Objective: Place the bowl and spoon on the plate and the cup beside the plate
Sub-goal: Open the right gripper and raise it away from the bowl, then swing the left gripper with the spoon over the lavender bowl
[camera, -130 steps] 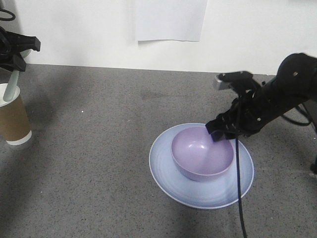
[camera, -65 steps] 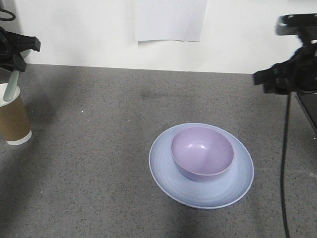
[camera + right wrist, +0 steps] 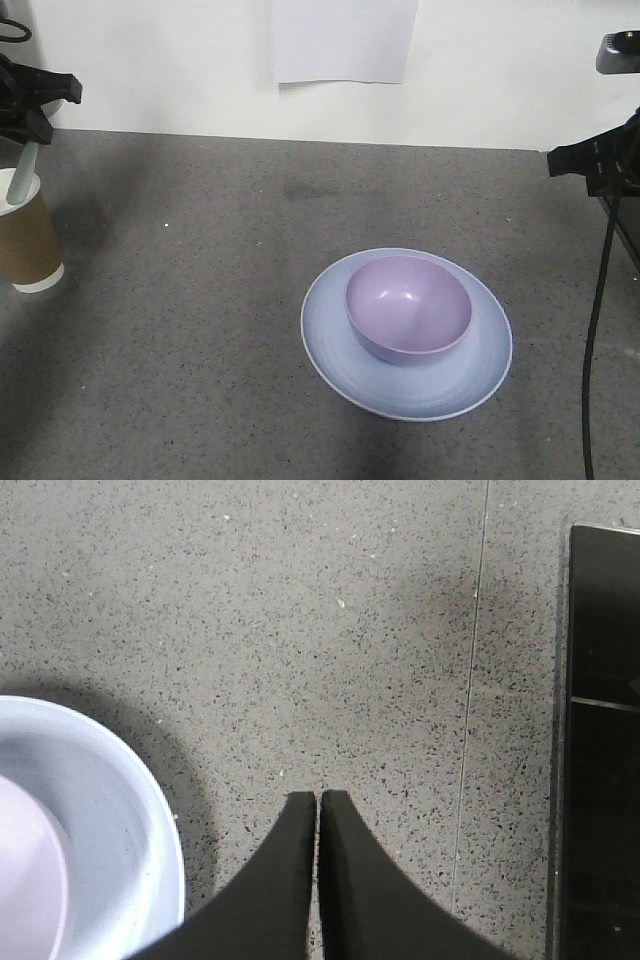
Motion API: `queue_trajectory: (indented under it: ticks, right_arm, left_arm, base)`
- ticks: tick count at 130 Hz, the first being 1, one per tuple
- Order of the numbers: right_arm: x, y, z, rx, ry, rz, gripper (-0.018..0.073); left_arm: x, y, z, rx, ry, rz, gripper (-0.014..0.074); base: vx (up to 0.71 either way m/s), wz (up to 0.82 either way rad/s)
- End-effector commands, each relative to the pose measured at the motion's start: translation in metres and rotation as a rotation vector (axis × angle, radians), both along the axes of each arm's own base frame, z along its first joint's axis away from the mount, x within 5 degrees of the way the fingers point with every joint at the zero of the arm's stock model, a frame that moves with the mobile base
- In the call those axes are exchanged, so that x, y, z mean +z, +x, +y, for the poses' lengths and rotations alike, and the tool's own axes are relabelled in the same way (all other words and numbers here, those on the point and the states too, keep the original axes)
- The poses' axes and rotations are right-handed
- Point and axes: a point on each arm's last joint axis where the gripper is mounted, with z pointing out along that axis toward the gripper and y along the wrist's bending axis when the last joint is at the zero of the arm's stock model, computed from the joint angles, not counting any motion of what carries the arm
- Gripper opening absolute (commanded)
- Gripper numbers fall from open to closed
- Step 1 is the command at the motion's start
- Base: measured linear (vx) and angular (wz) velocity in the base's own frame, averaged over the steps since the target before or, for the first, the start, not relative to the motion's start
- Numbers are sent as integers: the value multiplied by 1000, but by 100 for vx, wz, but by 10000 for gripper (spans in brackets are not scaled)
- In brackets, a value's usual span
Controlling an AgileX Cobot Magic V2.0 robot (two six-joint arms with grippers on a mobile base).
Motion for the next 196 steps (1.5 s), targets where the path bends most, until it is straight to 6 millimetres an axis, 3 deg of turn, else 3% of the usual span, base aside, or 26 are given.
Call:
queue_trajectory:
  ticks: [1, 118, 170, 184, 196]
  right_arm:
    - [23, -5, -3, -10, -6, -111, -6]
    - [22, -6, -5, -9, -36, -96, -6]
    - [22, -6, -5, -9, -36, -96, -6]
    - [22, -6, -5, -9, -36, -96, -6]
    - [22, -6, -5, -9, -36, -96, -6]
  left_arm:
    - [30, -11, -2, -3, -7, -121, -6]
    - [30, -11, -2, -3, -7, -122, -6]
    - [38, -2, -2, 8, -13, -249, -6]
    - [39, -2, -7, -21, -45, -267, -6]
    - [40, -3, -24, -143, -61, -277, -6]
  base:
    - [0, 0]
    - [0, 0]
    - [0, 0]
    - [0, 0]
    - [0, 0]
